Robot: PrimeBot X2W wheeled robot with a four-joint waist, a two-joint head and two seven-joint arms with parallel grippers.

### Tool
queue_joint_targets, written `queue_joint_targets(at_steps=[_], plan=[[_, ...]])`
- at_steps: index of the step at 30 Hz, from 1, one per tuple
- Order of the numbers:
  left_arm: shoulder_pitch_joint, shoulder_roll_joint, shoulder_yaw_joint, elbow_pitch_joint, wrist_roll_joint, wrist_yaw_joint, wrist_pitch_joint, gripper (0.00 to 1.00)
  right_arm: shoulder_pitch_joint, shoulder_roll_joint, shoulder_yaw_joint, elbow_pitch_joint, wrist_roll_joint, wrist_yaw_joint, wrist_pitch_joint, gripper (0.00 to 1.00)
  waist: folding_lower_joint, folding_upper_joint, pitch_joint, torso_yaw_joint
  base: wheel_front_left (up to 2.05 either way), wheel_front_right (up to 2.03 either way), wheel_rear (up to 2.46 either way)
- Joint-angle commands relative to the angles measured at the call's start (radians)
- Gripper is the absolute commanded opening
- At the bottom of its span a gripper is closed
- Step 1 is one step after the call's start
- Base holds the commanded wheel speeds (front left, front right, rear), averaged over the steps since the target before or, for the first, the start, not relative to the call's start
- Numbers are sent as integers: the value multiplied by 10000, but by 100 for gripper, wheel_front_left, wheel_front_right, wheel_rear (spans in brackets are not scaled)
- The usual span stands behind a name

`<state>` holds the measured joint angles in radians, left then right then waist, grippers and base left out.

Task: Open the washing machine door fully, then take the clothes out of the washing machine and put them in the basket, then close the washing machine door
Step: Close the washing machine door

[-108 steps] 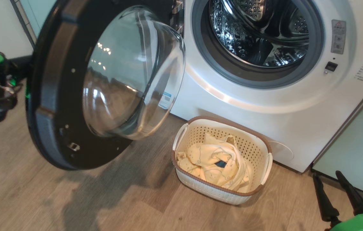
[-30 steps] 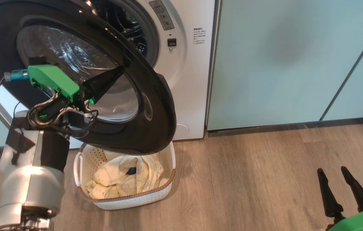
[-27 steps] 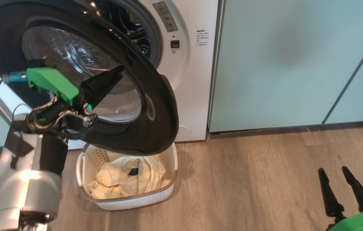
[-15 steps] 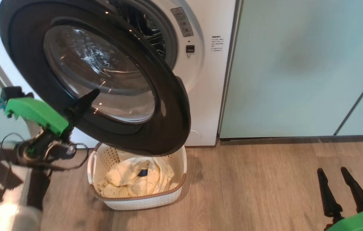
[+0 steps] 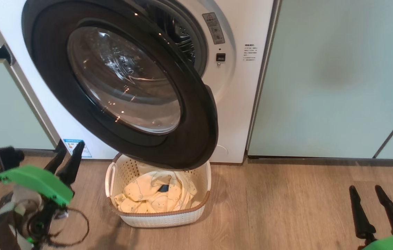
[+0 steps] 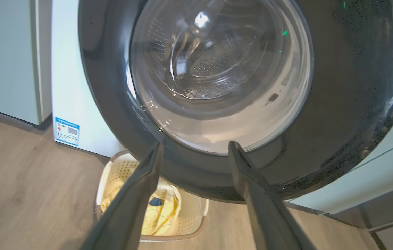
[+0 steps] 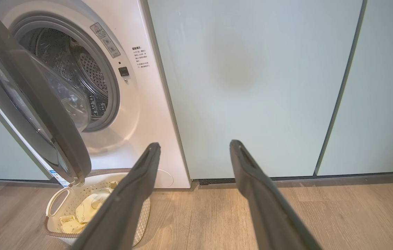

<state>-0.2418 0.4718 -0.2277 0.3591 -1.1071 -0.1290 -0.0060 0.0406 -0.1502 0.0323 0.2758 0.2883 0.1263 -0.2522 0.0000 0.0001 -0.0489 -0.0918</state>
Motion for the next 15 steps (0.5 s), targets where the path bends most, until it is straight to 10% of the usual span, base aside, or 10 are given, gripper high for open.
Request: queue_joint_targets(at_steps=[1,15], plan=[[-397,625,171,-153,164,-17,-619,100,-192,-166,75,-373,-46,44,-95,100,0,-1,-25,87,0,0,0],[-292,958,-614,976,2479,-17,-2552,100,-89,-42,-86,-544,-215,44,-95,100,0,-1,-60,440,0,0,0]])
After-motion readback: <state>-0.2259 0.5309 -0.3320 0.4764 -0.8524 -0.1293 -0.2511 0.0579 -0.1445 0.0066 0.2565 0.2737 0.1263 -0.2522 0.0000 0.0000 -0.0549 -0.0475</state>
